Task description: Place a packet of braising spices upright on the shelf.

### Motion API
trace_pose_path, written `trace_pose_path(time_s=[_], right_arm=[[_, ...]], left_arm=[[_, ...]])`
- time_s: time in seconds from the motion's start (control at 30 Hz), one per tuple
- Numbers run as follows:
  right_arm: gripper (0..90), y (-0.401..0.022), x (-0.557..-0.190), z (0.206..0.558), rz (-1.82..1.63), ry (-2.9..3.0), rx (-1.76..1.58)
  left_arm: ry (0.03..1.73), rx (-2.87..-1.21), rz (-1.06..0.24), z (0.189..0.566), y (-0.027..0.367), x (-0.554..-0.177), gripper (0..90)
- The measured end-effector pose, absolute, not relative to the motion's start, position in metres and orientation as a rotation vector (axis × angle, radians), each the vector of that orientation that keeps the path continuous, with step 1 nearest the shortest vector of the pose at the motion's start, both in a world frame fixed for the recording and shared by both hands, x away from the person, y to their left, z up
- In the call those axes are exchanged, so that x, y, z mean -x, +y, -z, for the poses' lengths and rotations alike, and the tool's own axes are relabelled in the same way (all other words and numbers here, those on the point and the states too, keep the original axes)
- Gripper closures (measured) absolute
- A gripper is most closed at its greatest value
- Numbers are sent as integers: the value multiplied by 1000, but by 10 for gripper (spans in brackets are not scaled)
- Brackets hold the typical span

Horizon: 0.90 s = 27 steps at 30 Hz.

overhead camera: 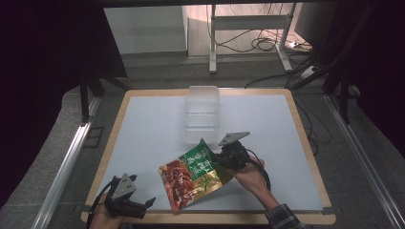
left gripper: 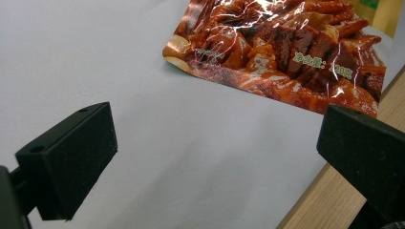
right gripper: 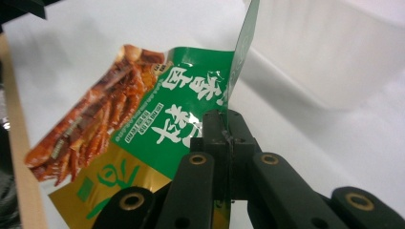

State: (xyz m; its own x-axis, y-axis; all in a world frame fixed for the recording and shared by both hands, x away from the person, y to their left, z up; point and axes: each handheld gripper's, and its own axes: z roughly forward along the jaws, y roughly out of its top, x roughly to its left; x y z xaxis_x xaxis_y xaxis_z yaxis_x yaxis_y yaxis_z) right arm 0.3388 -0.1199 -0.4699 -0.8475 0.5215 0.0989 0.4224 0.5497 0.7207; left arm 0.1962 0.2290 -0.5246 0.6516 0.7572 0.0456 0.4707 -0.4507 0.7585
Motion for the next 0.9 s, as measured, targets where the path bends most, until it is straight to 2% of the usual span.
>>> trace_pose_path(time_s=[0.9], right_arm=[[890, -98, -347, 388, -1324, 2695, -697]], left_arm=[[956, -2110, -496, 524, 230, -196, 0]])
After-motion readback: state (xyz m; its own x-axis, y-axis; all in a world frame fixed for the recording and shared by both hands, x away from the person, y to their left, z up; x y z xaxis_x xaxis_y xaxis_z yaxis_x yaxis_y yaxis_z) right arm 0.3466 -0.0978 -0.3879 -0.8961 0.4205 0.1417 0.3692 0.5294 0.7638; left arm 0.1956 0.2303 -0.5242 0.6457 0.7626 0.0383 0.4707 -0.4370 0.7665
